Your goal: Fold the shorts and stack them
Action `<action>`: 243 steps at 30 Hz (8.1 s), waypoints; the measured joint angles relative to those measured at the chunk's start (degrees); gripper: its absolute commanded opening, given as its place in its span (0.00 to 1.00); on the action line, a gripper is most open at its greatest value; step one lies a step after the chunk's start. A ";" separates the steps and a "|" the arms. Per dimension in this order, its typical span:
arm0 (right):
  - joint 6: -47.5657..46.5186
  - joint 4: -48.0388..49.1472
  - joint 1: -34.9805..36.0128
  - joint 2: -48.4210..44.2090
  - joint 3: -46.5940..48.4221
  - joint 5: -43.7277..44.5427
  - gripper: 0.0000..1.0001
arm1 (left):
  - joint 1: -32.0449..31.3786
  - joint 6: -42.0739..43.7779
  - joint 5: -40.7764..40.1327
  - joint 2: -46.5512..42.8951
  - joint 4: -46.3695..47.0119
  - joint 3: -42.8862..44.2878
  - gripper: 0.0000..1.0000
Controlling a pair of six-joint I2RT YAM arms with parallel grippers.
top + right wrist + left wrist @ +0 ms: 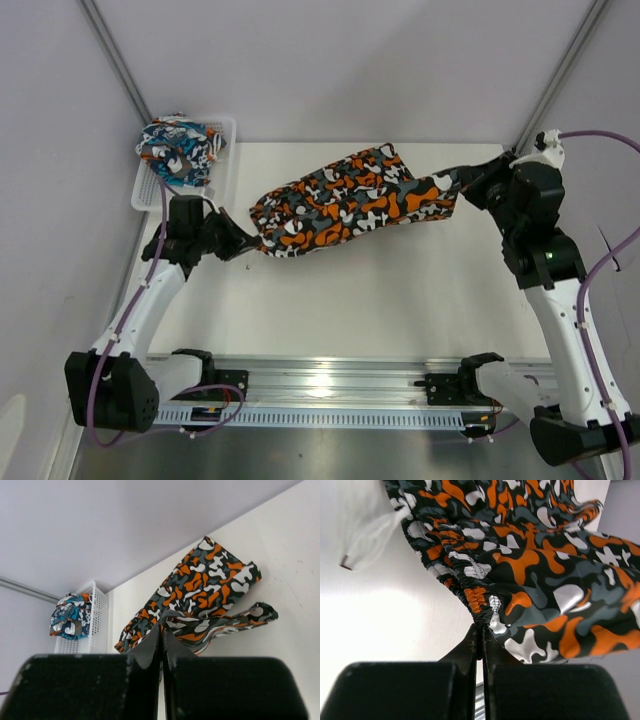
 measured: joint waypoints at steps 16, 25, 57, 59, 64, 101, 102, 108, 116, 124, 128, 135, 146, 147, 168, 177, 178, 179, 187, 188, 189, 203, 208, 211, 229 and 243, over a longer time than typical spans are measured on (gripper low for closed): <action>-0.24 -7.45 -0.15 -12.22 -6.34 0.26 0.00 | -9.88 -4.57 -5.68 -14.16 -5.64 -5.40 0.00; -3.37 -5.62 -0.20 2.10 2.82 -0.48 0.00 | -3.39 -4.57 -4.94 -12.13 -5.75 -6.82 0.00; -8.63 7.13 -1.99 46.45 24.37 -11.32 0.00 | 11.21 -2.36 3.39 27.23 5.99 8.81 0.00; -8.61 8.31 -2.03 48.57 25.16 -12.20 0.00 | 11.67 -2.45 3.93 29.29 6.75 9.11 0.00; -8.59 9.84 -2.03 54.14 28.24 -13.97 0.00 | 13.46 -2.51 4.94 32.70 7.63 10.29 0.00; -12.52 14.67 -2.58 59.34 25.11 -15.15 0.69 | 7.52 2.21 -7.19 24.70 6.40 16.35 0.88; -12.85 14.73 -2.69 59.19 24.98 -15.72 0.66 | 6.73 2.89 -7.69 24.22 6.60 16.35 0.84; -13.90 15.67 -3.08 60.74 25.03 -19.08 0.53 | 2.19 5.20 -7.50 24.70 8.87 16.37 0.58; -13.20 15.74 -3.32 69.79 26.60 -20.72 0.55 | 1.07 6.08 -5.55 32.83 12.50 17.99 0.39; -12.46 12.70 -3.32 76.26 31.87 -19.80 0.53 | 1.33 6.08 -6.71 39.93 14.10 21.70 0.31; -12.41 9.97 -3.34 79.76 37.00 -18.23 0.51 | 2.19 5.84 -7.15 42.47 14.80 22.27 0.28; -12.66 8.15 -3.69 80.72 37.40 -16.94 0.46 | 3.04 5.44 -7.67 44.74 15.26 23.37 0.24; -14.45 6.88 -3.80 82.01 38.84 -17.55 0.00 | 3.08 6.10 -6.95 49.13 15.56 27.41 0.22; -14.45 6.69 -3.87 82.01 38.84 -17.55 0.00 | 3.08 6.10 -6.88 49.13 15.54 27.41 0.22; -11.82 12.48 -11.28 67.19 17.27 -13.40 0.18 | -0.50 8.28 -5.46 49.09 17.25 28.15 0.36; -12.92 14.32 -10.82 60.81 9.79 -19.96 0.39 | -2.75 9.09 -5.46 43.41 15.74 28.46 0.55; -13.03 14.23 -10.82 59.67 8.59 -21.14 0.40 | -3.13 9.09 -5.66 42.07 15.63 28.17 0.57; -13.27 14.16 -10.86 58.40 7.32 -22.29 0.41 | -3.72 9.11 -5.86 40.59 15.32 27.80 0.57; -13.62 12.26 -10.97 45.29 -5.14 -26.97 0.53 | -17.64 12.55 -11.54 33.18 13.55 27.28 0.67; -13.64 12.02 -10.97 44.30 -6.10 -27.30 0.53 | -19.89 13.29 -12.31 32.89 13.33 27.28 0.68; -13.62 11.93 -11.02 43.52 -7.15 -27.63 0.54 | -22.16 14.08 -13.40 32.74 13.11 27.28 0.68; -7.41 12.02 -10.91 29.38 -24.50 -31.45 0.49 | -47.36 26.01 -33.97 37.44 11.26 30.64 0.73; -3.80 15.12 -10.86 29.86 -26.21 -33.70 0.51 | -50.73 27.15 -37.81 41.94 10.75 34.51 0.73; -2.36 16.68 -10.58 31.65 -26.25 -33.73 0.55 | -50.42 27.10 -40.06 41.77 10.51 34.18 0.74; 2.12 21.29 -14.34 34.58 -26.56 -26.80 0.00 | -46.73 25.64 -42.73 33.05 9.86 25.88 0.75; -0.09 17.25 -23.50 39.32 -18.23 -18.88 0.78 | -33.90 19.91 -37.24 28.00 9.86 18.34 0.75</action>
